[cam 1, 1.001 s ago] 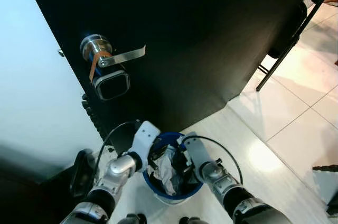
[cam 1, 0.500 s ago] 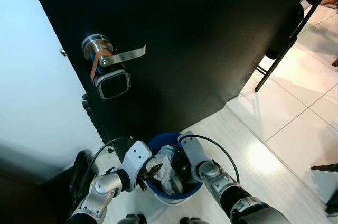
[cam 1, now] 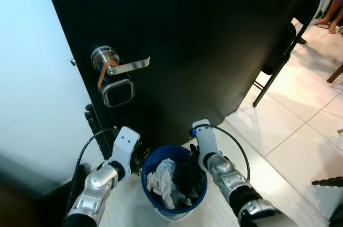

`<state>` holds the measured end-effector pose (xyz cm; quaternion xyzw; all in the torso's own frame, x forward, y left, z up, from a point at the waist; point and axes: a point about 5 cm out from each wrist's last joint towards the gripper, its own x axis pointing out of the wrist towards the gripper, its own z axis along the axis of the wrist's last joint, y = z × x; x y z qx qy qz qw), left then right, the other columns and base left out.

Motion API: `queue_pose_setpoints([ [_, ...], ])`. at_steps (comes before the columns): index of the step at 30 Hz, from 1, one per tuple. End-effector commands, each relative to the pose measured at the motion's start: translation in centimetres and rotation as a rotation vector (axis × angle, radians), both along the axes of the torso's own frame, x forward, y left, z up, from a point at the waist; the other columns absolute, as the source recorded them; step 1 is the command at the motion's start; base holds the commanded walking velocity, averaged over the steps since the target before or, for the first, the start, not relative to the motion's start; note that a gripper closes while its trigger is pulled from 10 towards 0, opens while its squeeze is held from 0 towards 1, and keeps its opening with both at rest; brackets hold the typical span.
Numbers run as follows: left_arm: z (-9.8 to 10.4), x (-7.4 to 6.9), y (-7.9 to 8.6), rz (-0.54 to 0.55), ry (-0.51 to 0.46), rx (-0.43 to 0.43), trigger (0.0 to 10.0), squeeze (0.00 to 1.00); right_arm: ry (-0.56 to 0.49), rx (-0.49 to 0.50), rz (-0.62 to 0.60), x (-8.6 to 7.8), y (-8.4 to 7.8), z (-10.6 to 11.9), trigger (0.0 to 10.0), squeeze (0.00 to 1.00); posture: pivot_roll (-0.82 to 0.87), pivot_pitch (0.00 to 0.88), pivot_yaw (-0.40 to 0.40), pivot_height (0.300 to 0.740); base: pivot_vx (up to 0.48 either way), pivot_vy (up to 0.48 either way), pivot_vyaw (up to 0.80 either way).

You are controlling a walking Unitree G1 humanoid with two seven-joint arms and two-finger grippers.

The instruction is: Clean up the room

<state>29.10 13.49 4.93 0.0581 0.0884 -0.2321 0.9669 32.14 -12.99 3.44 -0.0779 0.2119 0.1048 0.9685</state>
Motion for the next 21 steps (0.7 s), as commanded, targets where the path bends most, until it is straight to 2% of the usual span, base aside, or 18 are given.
queue_pose_setpoints([
  [1, -0.5, -0.3, 0.1, 0.065, 0.015, 0.024, 10.0, 0.00, -0.055, 0.055, -0.042, -1.0, -0.1, 0.2, 10.0, 0.00, 0.04, 0.005, -0.025, 0.740, 0.000, 0.000, 0.00],
  [3, -0.6, -0.4, 0.2, 0.090, 0.021, 0.042, 10.0, 0.00, -0.078, 0.076, -0.060, -1.6, -0.2, 0.2, 10.0, 0.00, 0.04, 0.004, -0.024, 0.740, 0.000, 0.000, 0.00],
  [5, -0.9, -0.7, -0.3, 0.058, 0.044, 0.082, 10.0, 0.00, -0.093, 0.077, -0.096, -2.5, -0.8, -0.2, 10.0, 0.00, 0.03, 0.000, -0.018, 0.740, 0.000, 0.000, 0.00],
  [8, -0.7, -0.6, -0.6, 0.043, 0.044, 0.091, 10.0, 0.00, -0.092, 0.062, -0.150, -3.0, -1.8, -0.6, 10.0, 0.00, 0.02, 0.000, -0.006, 0.740, 0.000, 0.000, 0.00],
  [11, -0.7, -0.5, -0.6, 0.045, 0.040, 0.091, 10.0, 0.00, -0.092, 0.059, -0.156, -3.0, -2.0, -0.6, 10.0, 0.00, 0.02, 0.000, -0.006, 0.740, 0.000, 0.000, 0.00],
  [12, -0.5, -0.3, -0.6, 0.060, 0.044, 0.072, 10.0, 0.00, -0.067, 0.031, -0.162, -3.3, -2.5, -1.0, 10.0, 0.00, 0.01, 0.000, -0.001, 0.740, 0.000, 0.000, -0.80],
  [18, -0.5, -0.2, -0.8, 0.073, 0.048, 0.064, 10.0, 0.00, -0.052, 0.002, -0.160, -3.9, -2.8, -1.1, 10.0, 0.00, 0.01, 0.000, 0.000, 0.740, 0.000, 0.000, -0.80],
  [21, -0.6, -0.4, -1.0, 0.075, 0.053, 0.065, 10.0, 0.00, -0.050, -0.007, -0.160, -4.3, -2.9, -0.9, 10.0, 0.00, 0.01, 0.000, -0.001, 0.740, 0.000, 0.000, 0.00],
])
